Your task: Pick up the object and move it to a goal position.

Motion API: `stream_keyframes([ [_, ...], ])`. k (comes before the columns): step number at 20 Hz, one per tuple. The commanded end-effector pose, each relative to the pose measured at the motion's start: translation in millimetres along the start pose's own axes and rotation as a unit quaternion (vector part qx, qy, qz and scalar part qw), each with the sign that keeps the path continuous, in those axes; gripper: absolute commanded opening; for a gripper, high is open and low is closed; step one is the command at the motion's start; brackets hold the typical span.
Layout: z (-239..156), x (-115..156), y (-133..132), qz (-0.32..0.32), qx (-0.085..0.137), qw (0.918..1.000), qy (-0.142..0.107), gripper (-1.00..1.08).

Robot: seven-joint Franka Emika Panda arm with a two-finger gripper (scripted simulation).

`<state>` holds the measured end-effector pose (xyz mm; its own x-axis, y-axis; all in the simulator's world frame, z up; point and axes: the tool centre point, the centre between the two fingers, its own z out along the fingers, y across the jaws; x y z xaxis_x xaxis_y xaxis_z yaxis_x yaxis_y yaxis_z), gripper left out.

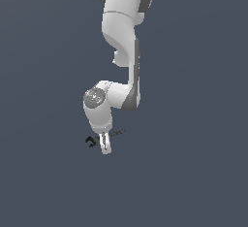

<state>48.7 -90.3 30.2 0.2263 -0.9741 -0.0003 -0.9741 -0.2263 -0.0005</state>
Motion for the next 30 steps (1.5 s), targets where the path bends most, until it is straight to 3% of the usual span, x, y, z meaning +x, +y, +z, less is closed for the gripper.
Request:
stream_keyframes([
  [1,13,0,1,0.001,0.0,1.0,0.0,1.0],
  [7,23,0,-1,0.001,0.0,1.0,0.0,1.0],
  [8,23,0,-1,0.001,0.0,1.0,0.0,-1.0],
  [22,17,0,0,0.002,0.0,1.0,0.0,-1.0],
  [30,-14,-14,4,0.002,0.0,1.0,0.0,-1.0],
])
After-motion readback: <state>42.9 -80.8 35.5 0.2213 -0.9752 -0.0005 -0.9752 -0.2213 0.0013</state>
